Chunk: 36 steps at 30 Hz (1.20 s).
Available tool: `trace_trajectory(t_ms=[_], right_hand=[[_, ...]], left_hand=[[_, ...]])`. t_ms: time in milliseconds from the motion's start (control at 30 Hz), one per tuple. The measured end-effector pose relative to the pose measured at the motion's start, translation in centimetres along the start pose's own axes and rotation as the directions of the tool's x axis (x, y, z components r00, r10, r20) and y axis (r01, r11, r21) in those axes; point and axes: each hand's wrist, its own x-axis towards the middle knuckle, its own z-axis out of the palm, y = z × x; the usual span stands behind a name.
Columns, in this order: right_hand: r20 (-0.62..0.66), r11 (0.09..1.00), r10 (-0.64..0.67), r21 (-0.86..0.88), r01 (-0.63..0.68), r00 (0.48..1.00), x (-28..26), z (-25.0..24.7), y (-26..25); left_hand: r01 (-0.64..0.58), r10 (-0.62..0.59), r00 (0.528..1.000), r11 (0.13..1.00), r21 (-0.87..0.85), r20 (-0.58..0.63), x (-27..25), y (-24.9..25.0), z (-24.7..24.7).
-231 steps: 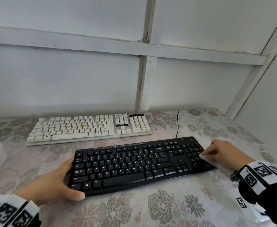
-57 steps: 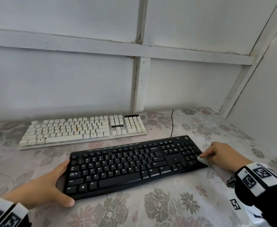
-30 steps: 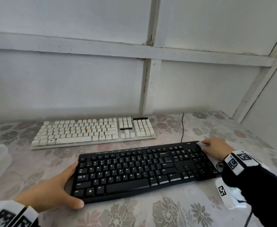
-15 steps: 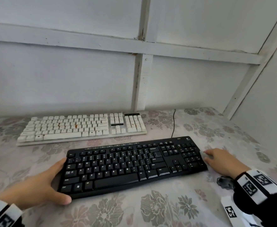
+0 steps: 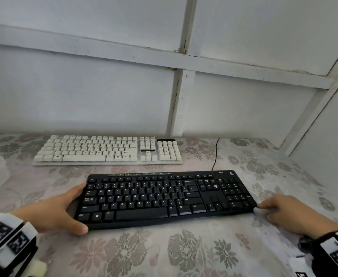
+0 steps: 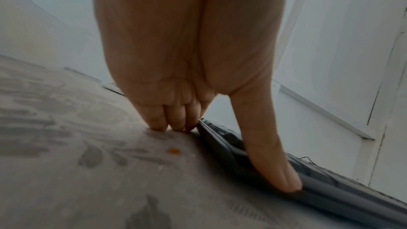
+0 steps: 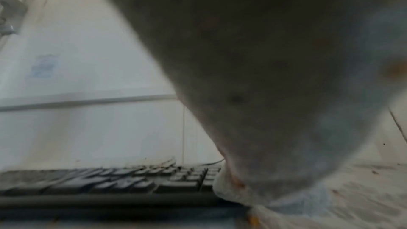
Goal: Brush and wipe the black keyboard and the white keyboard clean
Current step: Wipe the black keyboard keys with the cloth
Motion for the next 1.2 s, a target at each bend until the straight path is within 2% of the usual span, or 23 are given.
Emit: trace_trajectory(t_ms=[100,233,333,400,467,533,633,767,933,1100,1133,1200], right_hand=[[-0.045,0.998,-0.052,0.035,0.054,0.998,-0.5,-0.8,0.2],[-0.094,0.977,-0.159,0.128,0.171,0.983,-1.2,-1.8,-0.7],[-0.132,0.963,-0.206,0.147,0.225,0.97,-1.3,-2.8,-2.0],[-0.162,0.951,-0.255,0.136,0.277,0.953,-1.7,-3.2,-3.6],[-0.153,0.943,-0.273,0.155,0.296,0.95,-2.1,-3.3,-5.6],[-0.16,0.935,-0.3,0.144,0.323,0.94,-2.2,-3.4,-8.0],[-0.145,0.92,-0.338,0.155,0.359,0.93,-3.0,-3.4,-12.9],[-0.062,0.891,-0.42,0.16,0.424,0.906,-4.4,-2.7,-21.4],[0.041,0.83,-0.544,0.17,0.531,0.838,-5.7,-2.1,-32.2],[0.008,0.724,-0.669,0.233,0.649,0.744,-5.7,-0.6,-42.5],[-0.021,0.702,-0.682,0.261,0.662,0.731,-5.5,-0.3,-44.3],[-0.072,0.666,-0.687,0.334,0.667,0.723,-5.0,0.6,-47.7]], left_hand=[[-0.004,0.004,1.0,1.0,0.018,0.0,-0.2,0.2,0.1],[0.048,-0.03,0.995,0.978,0.202,-0.09,-0.7,-0.9,0.1],[0.027,0.0,0.995,0.964,0.264,-0.102,-1.4,-0.1,0.1],[0.035,0.006,0.993,0.94,0.341,-0.118,-2.1,0.7,-0.3],[0.042,0.038,0.983,0.908,0.416,-0.182,-2.8,1.2,-1.2],[0.045,0.069,0.965,0.907,0.42,-0.253,-3.6,1.1,-2.5],[0.008,0.124,0.927,0.937,0.35,-0.353,-5.3,0.8,-4.2],[-0.029,0.154,0.901,0.954,0.299,-0.405,-8.5,-0.6,-7.5],[-0.046,0.17,0.843,0.968,0.247,-0.511,-12.0,-4.0,-13.0],[0.016,0.174,0.765,0.958,0.288,-0.62,-15.0,-8.2,-18.4],[0.025,0.169,0.758,0.958,0.286,-0.63,-15.3,-9.1,-19.2],[0.063,0.134,0.773,0.957,0.284,-0.62,-15.4,-10.8,-20.3]])
